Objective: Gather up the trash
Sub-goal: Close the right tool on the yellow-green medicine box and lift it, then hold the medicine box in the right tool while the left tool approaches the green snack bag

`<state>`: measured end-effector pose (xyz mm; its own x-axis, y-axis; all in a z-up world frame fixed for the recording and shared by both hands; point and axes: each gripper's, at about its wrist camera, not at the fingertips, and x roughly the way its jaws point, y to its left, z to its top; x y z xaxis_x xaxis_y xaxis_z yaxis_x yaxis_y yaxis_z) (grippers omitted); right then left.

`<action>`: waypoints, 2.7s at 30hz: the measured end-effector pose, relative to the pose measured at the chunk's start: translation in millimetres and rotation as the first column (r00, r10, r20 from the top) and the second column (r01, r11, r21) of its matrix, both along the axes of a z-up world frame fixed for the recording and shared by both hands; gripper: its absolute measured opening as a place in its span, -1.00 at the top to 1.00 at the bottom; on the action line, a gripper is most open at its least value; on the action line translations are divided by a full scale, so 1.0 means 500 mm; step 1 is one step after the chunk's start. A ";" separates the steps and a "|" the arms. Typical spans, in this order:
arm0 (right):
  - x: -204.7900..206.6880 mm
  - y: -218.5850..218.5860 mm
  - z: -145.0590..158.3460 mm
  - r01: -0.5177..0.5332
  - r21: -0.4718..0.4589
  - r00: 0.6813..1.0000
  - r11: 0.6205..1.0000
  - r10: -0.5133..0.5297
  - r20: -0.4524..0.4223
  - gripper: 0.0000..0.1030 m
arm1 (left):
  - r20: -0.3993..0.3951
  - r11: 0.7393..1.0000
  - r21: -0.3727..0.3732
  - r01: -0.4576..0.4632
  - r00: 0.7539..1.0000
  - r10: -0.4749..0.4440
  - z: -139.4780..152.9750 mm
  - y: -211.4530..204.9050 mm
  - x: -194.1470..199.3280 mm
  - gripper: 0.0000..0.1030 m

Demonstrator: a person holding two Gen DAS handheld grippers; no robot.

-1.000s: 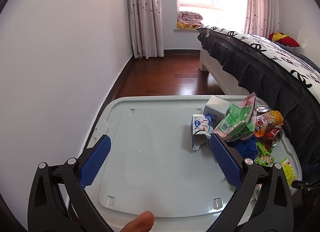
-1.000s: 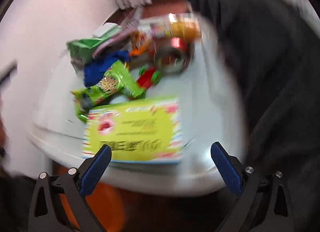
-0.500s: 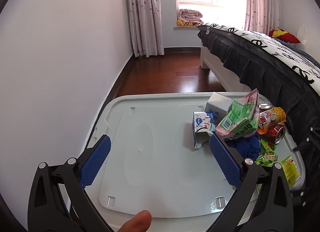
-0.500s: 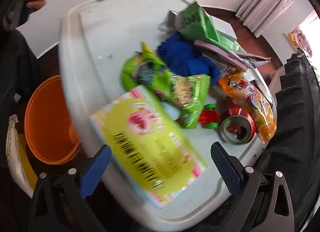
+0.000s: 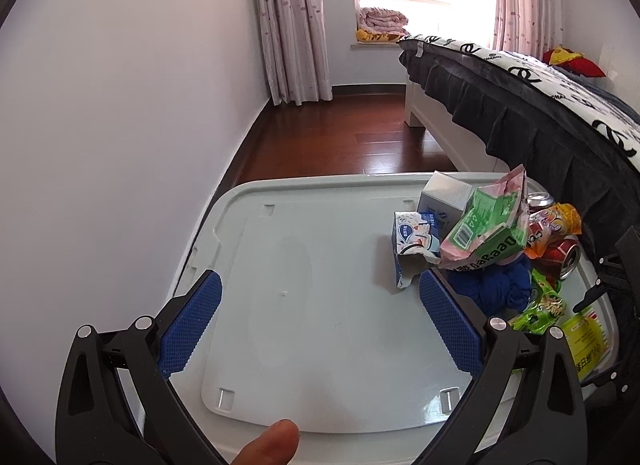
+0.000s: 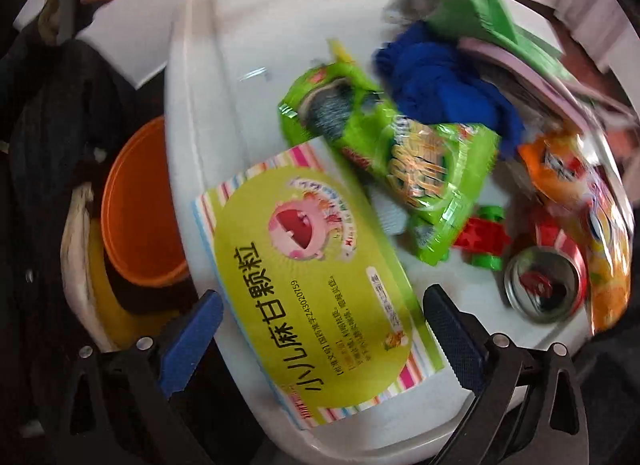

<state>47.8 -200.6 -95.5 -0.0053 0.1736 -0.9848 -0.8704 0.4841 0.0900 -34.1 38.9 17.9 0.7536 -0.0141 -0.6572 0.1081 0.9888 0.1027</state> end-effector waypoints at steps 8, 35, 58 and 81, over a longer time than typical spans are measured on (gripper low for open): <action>-0.012 0.020 -0.059 -0.029 -0.043 1.000 0.999 0.029 0.001 -0.91 | -0.015 1.000 0.026 0.012 1.000 -0.012 -0.009 -0.018 0.008 -0.87; -0.110 -0.029 0.034 0.438 0.166 0.877 0.883 -0.461 0.134 -0.73 | 0.028 0.997 0.029 0.065 0.997 -0.066 0.008 -0.035 -0.020 -0.87; -0.155 -0.089 0.174 0.641 0.426 0.602 0.638 -0.763 0.237 -0.73 | 0.005 0.980 0.048 0.192 0.981 -0.192 -0.023 -0.100 -0.034 -0.87; -0.130 -0.101 0.137 0.665 0.398 0.595 0.632 -0.770 0.228 -0.73 | 0.004 0.982 0.028 0.184 0.983 -0.185 -0.020 -0.094 -0.034 -0.87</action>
<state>-17.4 -251.2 -26.8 0.5564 0.1977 -0.8070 -0.2368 0.9687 0.0741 -50.9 -8.1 7.7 0.7441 -0.1355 -0.6542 0.2876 0.9488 0.1307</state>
